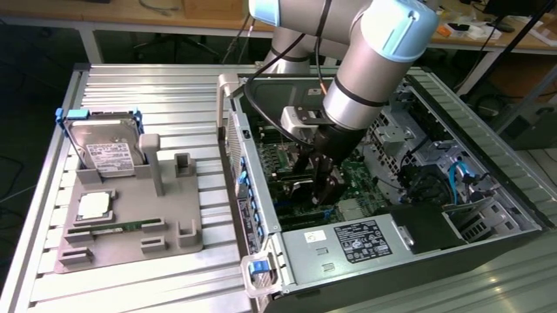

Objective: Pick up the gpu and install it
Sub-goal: 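Insert the gpu into the slot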

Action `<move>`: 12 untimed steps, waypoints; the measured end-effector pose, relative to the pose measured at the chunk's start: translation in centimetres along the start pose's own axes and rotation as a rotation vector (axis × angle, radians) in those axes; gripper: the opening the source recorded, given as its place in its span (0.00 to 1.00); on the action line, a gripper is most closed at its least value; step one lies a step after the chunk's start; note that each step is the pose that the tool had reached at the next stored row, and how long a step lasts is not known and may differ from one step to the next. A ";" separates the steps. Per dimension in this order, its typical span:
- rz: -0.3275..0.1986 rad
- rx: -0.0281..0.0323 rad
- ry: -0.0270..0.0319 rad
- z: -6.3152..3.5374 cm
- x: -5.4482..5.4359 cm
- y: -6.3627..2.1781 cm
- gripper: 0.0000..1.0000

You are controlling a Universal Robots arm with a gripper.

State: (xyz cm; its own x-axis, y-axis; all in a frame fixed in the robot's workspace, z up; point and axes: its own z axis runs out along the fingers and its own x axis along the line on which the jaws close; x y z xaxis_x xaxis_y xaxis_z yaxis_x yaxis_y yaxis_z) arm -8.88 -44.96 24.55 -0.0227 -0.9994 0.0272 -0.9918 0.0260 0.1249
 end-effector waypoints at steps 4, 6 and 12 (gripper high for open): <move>0.000 -0.0001 0.0002 -0.36 0.0 0.05 0.82; 0.000 -0.0001 0.0000 -0.95 0.0 0.12 0.82; 0.001 0.0000 0.0033 -3.81 0.0 0.49 0.82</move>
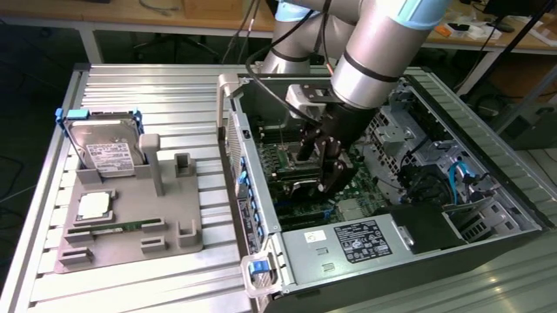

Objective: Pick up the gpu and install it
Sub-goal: 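Insert the gpu into the slot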

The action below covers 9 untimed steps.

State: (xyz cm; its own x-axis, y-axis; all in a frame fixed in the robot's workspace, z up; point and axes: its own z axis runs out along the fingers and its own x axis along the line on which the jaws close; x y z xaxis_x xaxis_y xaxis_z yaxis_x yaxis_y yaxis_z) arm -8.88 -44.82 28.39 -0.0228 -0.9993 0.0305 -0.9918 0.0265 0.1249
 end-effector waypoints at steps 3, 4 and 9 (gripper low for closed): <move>0.001 0.0002 0.0059 -1.18 -0.3 0.15 0.82; 0.001 0.0005 0.0114 -1.20 -0.3 0.15 0.82; 0.001 0.0003 0.0122 -1.21 -0.3 0.16 0.75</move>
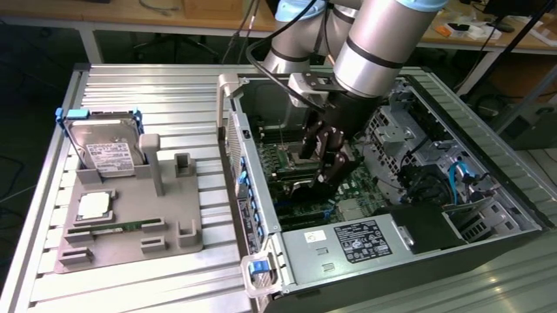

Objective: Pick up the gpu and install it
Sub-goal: 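Insert the gpu into the slot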

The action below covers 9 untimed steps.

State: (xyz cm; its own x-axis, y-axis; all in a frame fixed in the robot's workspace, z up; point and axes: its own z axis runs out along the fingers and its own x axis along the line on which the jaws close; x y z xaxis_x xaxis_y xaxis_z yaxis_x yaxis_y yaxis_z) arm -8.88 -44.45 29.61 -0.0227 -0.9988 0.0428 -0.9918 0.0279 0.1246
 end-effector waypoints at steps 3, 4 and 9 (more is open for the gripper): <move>0.000 0.0000 0.0002 0.00 0.0 0.00 0.56; 0.000 0.0001 0.0003 0.00 0.0 0.00 0.56; 0.000 0.0000 0.0007 0.00 0.0 0.00 0.32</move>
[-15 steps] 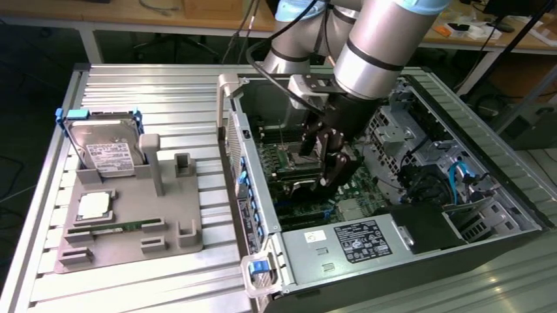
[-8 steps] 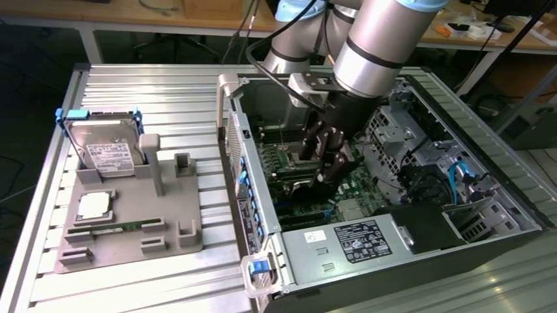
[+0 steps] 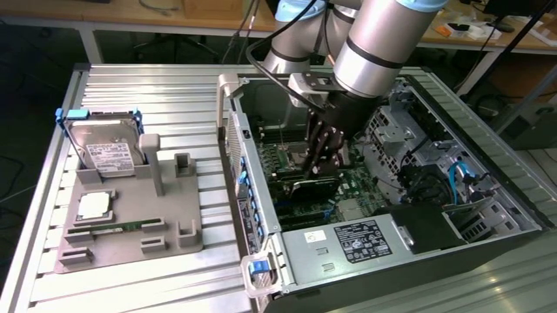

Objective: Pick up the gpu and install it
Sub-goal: 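Insert the gpu into the slot, then press down on the gpu until it lock into place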

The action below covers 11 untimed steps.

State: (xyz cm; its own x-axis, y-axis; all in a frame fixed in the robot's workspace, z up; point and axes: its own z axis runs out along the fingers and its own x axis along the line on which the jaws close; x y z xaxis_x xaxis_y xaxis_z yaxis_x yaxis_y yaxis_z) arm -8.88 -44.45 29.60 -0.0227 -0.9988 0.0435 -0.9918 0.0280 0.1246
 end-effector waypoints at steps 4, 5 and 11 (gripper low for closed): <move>0.000 0.0000 0.0005 0.00 0.0 0.00 0.14; 0.000 0.0000 0.0005 0.00 0.0 0.00 0.11; 0.001 0.0001 0.0060 0.00 0.0 0.00 0.11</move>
State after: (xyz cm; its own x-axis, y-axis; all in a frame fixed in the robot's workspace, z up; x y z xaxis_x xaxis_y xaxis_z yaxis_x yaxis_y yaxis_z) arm -8.88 -44.45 29.60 -0.0227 -0.9985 0.0495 -0.9918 0.0287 0.1244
